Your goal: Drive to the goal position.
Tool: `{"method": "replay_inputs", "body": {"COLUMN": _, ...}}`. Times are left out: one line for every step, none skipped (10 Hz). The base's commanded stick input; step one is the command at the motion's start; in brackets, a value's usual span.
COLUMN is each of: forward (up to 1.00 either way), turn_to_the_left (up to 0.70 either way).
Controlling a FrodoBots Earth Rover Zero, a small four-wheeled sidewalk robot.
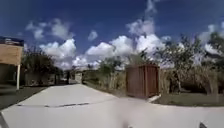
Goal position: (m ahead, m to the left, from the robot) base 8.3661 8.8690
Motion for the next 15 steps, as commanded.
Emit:
{"method": "replay_inputs", "body": {"forward": 0.7, "turn_to_the_left": 0.14}}
{"method": "replay_inputs", "body": {"forward": 0.7, "turn_to_the_left": 0.14}}
{"method": "replay_inputs", "body": {"forward": 0.7, "turn_to_the_left": 0.14}}
{"method": "replay_inputs", "body": {"forward": 0.7, "turn_to_the_left": 0.14}}
{"method": "replay_inputs", "body": {"forward": 0.7, "turn_to_the_left": 0.14}}
{"method": "replay_inputs", "body": {"forward": 0.7, "turn_to_the_left": 0.14}}
{"method": "replay_inputs", "body": {"forward": 0.7, "turn_to_the_left": 0.14}}
{"method": "replay_inputs", "body": {"forward": 0.7, "turn_to_the_left": 0.14}}
{"method": "replay_inputs", "body": {"forward": 0.7, "turn_to_the_left": 0.14}}
{"method": "replay_inputs", "body": {"forward": 0.7, "turn_to_the_left": 0.14}}
{"method": "replay_inputs", "body": {"forward": 0.7, "turn_to_the_left": 0.14}}
{"method": "replay_inputs", "body": {"forward": 0.7, "turn_to_the_left": 0.14}}
{"method": "replay_inputs", "body": {"forward": 0.7, "turn_to_the_left": 0.14}}
{"method": "replay_inputs", "body": {"forward": 0.7, "turn_to_the_left": 0.14}}
{"method": "replay_inputs", "body": {"forward": 0.7, "turn_to_the_left": 0.14}}
